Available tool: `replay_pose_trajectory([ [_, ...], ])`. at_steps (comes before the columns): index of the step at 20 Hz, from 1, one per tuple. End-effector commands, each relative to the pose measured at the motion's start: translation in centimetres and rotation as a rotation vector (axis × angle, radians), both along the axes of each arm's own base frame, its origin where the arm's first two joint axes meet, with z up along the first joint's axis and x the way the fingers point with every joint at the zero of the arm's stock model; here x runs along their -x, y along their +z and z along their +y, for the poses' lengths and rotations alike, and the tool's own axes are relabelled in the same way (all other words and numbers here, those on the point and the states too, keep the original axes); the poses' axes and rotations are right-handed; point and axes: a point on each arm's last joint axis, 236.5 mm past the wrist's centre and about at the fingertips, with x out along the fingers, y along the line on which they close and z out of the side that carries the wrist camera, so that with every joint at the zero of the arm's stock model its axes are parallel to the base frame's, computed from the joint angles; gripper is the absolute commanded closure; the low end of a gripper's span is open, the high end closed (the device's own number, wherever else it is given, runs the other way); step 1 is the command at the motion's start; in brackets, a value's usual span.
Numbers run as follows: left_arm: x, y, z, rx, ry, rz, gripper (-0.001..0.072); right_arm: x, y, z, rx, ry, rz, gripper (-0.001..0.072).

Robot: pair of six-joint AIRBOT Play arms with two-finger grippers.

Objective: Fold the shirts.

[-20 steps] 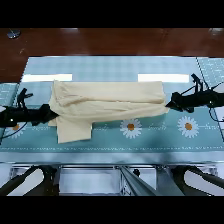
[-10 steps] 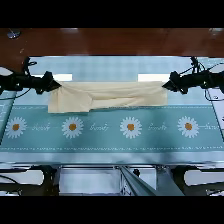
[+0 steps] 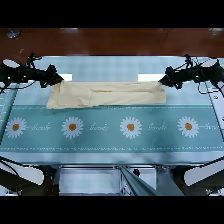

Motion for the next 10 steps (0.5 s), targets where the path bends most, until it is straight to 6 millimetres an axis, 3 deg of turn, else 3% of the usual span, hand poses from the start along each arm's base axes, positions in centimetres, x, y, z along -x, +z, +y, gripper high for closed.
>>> replay_pose_trajectory([
  [1,1.2,0.0,-0.3,0.012,-0.067,0.044,0.0014,0.1,0.4,0.1,-0.027,0.021,0.008,0.0091],
  [3,3.7,0.5,2.5,-0.057,-0.146,0.117,0.0007,0.6,2.3,-2.0,-0.037,0.028,0.004,0.0092],
  [5,7.2,0.5,7.4,-0.163,-0.132,0.237,0.0007,2.2,2.7,-5.4,0.007,0.016,0.033,0.0093],
  [7,9.4,1.2,11.3,-0.248,-0.063,0.250,0.0007,5.5,0.9,-8.6,0.091,0.010,0.161,0.0093],
  [8,9.7,1.8,12.2,-0.260,-0.002,0.206,0.0007,6.5,-0.1,-9.1,0.111,0.006,0.206,0.0093],
  [10,10.0,3.1,12.0,-0.273,0.089,0.082,0.0007,7.2,-2.0,-8.3,0.094,-0.005,0.234,0.0093],
])
